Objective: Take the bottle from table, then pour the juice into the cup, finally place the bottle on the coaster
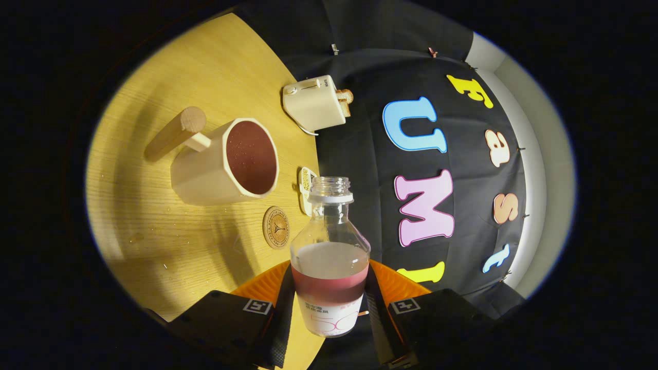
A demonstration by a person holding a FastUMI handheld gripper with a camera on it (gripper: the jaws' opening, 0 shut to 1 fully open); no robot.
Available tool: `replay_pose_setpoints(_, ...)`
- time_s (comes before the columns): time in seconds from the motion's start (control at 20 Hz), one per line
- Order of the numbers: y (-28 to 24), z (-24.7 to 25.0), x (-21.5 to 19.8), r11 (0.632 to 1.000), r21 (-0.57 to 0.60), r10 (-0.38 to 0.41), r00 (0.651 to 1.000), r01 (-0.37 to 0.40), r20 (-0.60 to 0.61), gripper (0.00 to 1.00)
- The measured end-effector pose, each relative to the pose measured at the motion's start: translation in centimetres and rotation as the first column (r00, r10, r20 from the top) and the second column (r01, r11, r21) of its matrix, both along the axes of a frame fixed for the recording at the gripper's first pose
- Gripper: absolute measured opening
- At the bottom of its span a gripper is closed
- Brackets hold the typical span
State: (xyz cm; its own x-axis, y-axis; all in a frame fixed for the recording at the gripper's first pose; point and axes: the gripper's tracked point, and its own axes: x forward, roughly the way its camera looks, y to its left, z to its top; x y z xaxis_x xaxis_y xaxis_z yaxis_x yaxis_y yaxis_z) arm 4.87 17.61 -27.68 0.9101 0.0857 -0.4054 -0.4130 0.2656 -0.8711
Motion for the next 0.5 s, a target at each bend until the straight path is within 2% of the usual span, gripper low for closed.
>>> replay_pose_setpoints(0.5,0.61,-0.64,0.41,0.989,-0.135,0.055,0.998,-0.058,-0.025,0.68)
